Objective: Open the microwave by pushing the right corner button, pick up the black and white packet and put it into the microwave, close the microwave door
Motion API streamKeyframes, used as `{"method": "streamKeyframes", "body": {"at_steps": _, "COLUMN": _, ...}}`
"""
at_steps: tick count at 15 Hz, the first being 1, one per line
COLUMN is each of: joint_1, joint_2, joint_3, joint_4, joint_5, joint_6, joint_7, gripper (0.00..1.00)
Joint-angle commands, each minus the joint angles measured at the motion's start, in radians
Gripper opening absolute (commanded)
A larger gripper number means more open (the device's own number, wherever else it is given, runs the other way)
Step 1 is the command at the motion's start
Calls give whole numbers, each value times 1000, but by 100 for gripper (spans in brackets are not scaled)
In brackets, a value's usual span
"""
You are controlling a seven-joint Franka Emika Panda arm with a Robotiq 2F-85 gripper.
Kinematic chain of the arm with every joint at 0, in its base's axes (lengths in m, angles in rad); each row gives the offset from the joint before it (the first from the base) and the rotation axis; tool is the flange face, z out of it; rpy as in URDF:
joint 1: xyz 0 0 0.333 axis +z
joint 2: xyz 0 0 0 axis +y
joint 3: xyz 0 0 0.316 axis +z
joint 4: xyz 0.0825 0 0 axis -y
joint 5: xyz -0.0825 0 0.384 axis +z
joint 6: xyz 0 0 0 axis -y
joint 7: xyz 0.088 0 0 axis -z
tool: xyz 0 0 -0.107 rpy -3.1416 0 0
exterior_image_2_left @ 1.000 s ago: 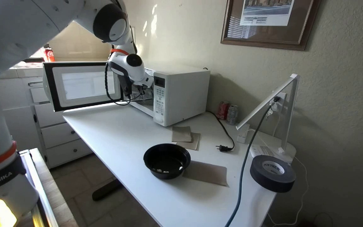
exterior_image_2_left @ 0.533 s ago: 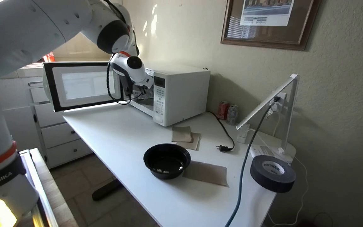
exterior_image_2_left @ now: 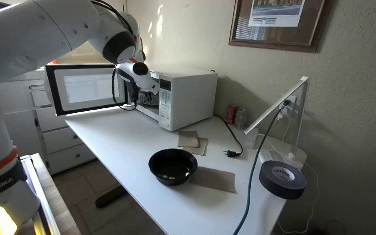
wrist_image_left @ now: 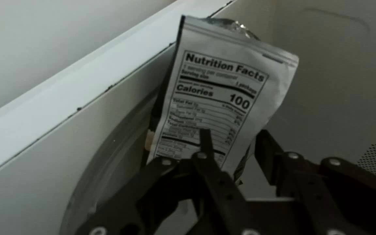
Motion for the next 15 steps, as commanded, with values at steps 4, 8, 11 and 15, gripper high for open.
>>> {"method": "streamKeyframes", "body": {"at_steps": 4, "joint_1": -33, "joint_2": 2, "joint_3": 36, "joint_4": -39, "joint_5": 1, "joint_6": 10, "joint_7": -17, "gripper": 93}}
{"method": "streamKeyframes", "body": {"at_steps": 8, "joint_1": -49, "joint_2": -53, "joint_3": 21, "joint_4": -129, "joint_5": 19, "joint_6": -6, "joint_7": -9, "gripper": 100}}
{"method": "streamKeyframes", "body": {"at_steps": 11, "joint_1": -66, "joint_2": -111, "joint_3": 14, "joint_4": -213, "joint_5": 32, "joint_6": -13, "joint_7": -7, "gripper": 100}}
{"method": "streamKeyframes", "body": {"at_steps": 15, "joint_1": -86, "joint_2": -223, "joint_3": 9, "joint_4": -329, "joint_5": 26, "joint_6": -22, "joint_7": -19, "gripper": 100}}
